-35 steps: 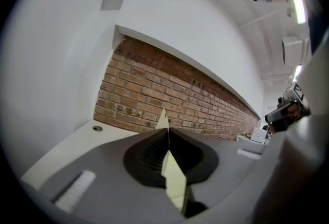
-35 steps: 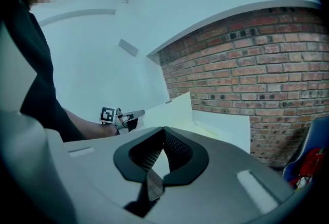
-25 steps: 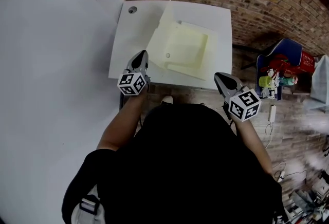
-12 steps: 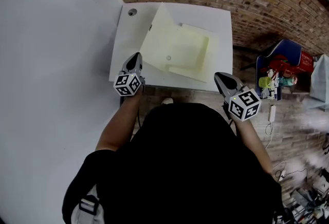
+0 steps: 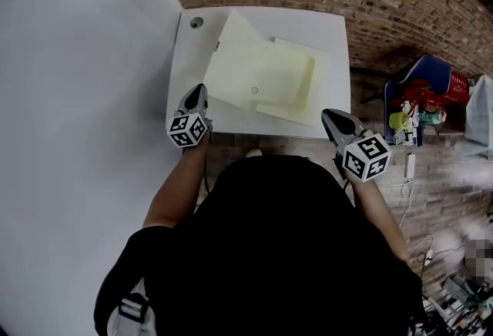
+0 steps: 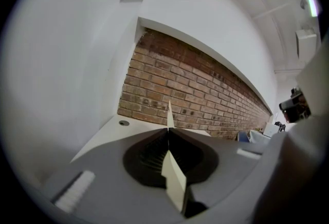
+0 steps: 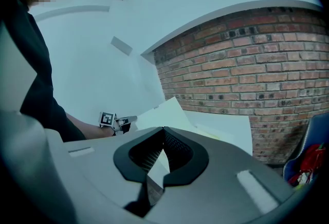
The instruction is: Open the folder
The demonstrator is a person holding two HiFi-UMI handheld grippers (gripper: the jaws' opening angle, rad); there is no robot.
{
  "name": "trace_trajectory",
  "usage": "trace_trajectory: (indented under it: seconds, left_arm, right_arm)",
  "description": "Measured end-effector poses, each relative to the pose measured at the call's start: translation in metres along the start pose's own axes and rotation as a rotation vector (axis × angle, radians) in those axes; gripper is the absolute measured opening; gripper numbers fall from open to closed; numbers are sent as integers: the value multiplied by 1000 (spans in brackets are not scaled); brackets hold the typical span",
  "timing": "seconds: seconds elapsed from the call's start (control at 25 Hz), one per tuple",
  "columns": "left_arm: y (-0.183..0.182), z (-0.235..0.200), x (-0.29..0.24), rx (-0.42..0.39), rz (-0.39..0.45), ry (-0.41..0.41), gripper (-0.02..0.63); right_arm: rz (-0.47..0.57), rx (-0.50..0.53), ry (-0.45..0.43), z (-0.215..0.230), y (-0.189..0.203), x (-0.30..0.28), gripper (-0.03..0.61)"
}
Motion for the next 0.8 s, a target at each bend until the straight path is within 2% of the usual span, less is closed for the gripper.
trace_trajectory:
  seconds: [0.8]
  left_arm:
    - [14, -69, -18, -12, -116, -75, 8]
  right_arm:
    - [-17, -19, 80, 13, -8, -19, 3]
Point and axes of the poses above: the fingertips, and each gripper's own axes: x backward along the fingers, z to its right, y out of its underside, the point moved 4 cm from there along x, backward along the fingers, and after that the axes turned 12 degrees about x, right-handed, at the moved point
